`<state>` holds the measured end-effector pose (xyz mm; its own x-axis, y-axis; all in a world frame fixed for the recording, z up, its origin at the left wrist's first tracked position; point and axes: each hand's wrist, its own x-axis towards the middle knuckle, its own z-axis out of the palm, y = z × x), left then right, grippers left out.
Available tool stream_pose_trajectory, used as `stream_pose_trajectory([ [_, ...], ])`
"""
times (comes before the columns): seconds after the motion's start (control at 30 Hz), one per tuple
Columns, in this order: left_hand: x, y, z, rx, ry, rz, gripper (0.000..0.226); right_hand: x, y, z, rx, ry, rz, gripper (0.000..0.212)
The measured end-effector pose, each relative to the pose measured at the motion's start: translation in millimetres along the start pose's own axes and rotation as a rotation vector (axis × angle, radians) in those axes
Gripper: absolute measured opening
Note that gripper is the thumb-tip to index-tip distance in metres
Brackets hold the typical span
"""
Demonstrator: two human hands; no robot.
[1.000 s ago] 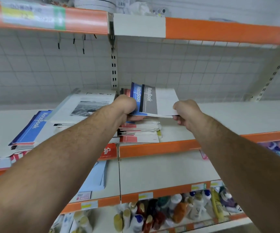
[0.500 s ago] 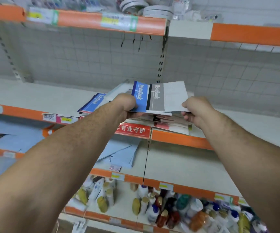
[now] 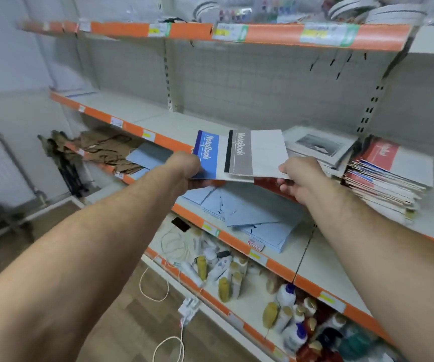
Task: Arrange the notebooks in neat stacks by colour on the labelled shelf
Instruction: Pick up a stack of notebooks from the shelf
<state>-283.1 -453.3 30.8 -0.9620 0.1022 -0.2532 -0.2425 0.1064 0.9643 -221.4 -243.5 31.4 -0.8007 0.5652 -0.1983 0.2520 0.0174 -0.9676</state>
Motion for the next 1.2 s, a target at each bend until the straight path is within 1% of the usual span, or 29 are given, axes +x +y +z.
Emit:
stream_pose_trajectory([
  [0.1, 13, -5, -42, -0.021, 0.087, -0.026, 0.020, 1, -6, 44, -0.031, -0.061, -0.019, 0.015],
  [0.17, 25, -7, -69, -0.036, 0.133, -0.040, 0.018, 6, -11, 74, -0.043, -0.097, -0.029, 0.018],
  [0.27, 47, -11, -108, -0.040, 0.177, -0.045, 0.023, 16, -17, 123, -0.070, -0.130, -0.026, 0.017],
  [0.4, 87, -8, -168, -0.057, 0.242, -0.062, 0.014, 34, -31, 197, -0.093, -0.143, -0.033, 0.015],
  [0.63, 150, 9, -281, -0.107, 0.345, -0.028, 0.025, 50, -58, 340, -0.104, -0.227, -0.025, 0.011],
  [0.7, 170, 11, -312, -0.108, 0.371, -0.029, 0.021, 55, -65, 380, -0.109, -0.261, -0.044, 0.011],
  [0.77, 190, 11, -339, -0.115, 0.401, -0.039, 0.012, 60, -70, 414, -0.116, -0.289, -0.055, 0.014],
  [0.83, 209, 10, -362, -0.131, 0.414, -0.049, 0.012, 66, -76, 443, -0.127, -0.313, -0.068, 0.021],
  [0.9, 231, 9, -382, -0.148, 0.424, -0.054, 0.017, 76, -82, 471, -0.124, -0.333, -0.074, 0.025],
  [1.07, 294, 9, -423, -0.157, 0.467, -0.098, 0.018, 119, -95, 540, -0.132, -0.362, -0.055, 0.020],
  [1.2, 356, 19, -458, -0.143, 0.510, -0.088, 0.014, 167, -109, 600, -0.120, -0.397, -0.057, 0.018],
])
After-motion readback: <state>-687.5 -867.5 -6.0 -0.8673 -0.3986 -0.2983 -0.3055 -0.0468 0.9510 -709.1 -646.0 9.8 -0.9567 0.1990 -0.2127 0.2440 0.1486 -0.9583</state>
